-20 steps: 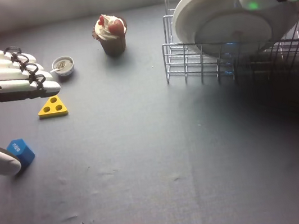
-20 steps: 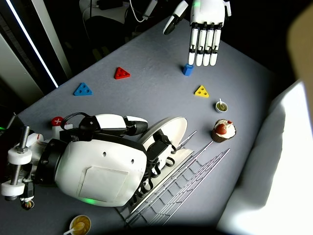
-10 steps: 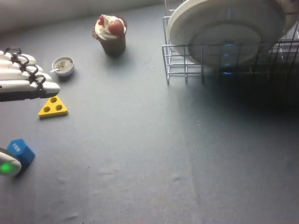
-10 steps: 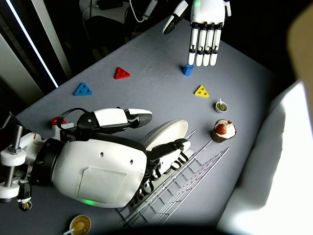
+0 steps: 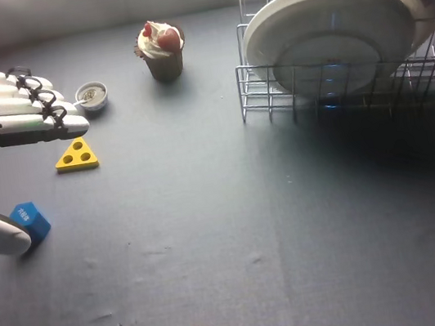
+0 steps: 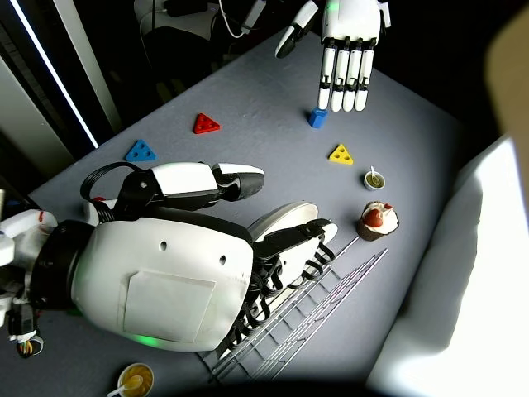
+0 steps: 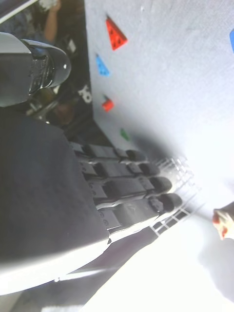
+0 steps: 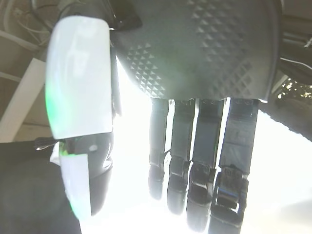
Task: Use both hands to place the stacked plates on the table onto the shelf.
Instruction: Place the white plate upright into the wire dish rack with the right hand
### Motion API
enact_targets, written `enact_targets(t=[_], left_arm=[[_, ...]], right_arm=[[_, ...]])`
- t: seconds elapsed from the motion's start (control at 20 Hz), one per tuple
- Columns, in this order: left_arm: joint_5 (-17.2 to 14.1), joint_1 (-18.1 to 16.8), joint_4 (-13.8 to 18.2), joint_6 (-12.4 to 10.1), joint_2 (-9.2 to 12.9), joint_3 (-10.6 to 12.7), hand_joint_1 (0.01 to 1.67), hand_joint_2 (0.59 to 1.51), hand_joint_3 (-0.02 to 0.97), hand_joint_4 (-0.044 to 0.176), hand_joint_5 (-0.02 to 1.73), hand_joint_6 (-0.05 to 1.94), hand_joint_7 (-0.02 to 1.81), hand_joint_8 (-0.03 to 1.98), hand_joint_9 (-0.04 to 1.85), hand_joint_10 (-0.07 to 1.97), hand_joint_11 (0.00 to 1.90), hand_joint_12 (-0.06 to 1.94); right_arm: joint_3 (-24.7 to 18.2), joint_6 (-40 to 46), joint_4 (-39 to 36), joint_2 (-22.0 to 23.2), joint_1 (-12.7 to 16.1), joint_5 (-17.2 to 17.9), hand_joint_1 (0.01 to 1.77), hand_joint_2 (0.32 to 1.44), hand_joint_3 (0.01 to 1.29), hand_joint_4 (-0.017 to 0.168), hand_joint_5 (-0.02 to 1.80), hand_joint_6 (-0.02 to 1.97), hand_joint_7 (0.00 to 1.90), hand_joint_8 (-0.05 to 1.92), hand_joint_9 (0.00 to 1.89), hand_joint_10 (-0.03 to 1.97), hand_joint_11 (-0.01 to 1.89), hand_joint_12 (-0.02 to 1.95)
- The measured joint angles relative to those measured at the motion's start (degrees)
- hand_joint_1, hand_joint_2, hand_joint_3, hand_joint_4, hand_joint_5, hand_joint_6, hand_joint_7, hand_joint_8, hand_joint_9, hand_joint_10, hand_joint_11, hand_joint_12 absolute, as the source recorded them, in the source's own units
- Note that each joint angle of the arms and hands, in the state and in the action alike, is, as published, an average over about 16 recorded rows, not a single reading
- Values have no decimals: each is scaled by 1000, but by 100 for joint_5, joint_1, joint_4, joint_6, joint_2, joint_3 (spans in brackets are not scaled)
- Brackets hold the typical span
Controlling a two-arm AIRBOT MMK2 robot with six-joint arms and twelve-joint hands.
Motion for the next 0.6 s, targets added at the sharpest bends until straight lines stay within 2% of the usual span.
enact_targets(t=[0.1,0.3,0.6], left_arm=[[0,0,0,0,0,-1,32,988,-6,4,127,18,167,5,166,5,163,10],[3,3,-1,0,0,-4,30,988,-6,4,105,18,142,5,143,5,143,11],[5,19,0,0,0,-7,29,989,-6,4,85,19,120,5,123,5,119,11]], right_arm=[[-39,-146,-196,53,70,53,960,971,11,12,599,11,645,12,747,4,950,15],[-183,-863,-605,200,101,278,806,958,11,13,455,10,493,12,560,4,713,9],[-741,-2781,-1182,711,-89,1059,506,939,11,16,223,11,260,12,290,4,363,4]])
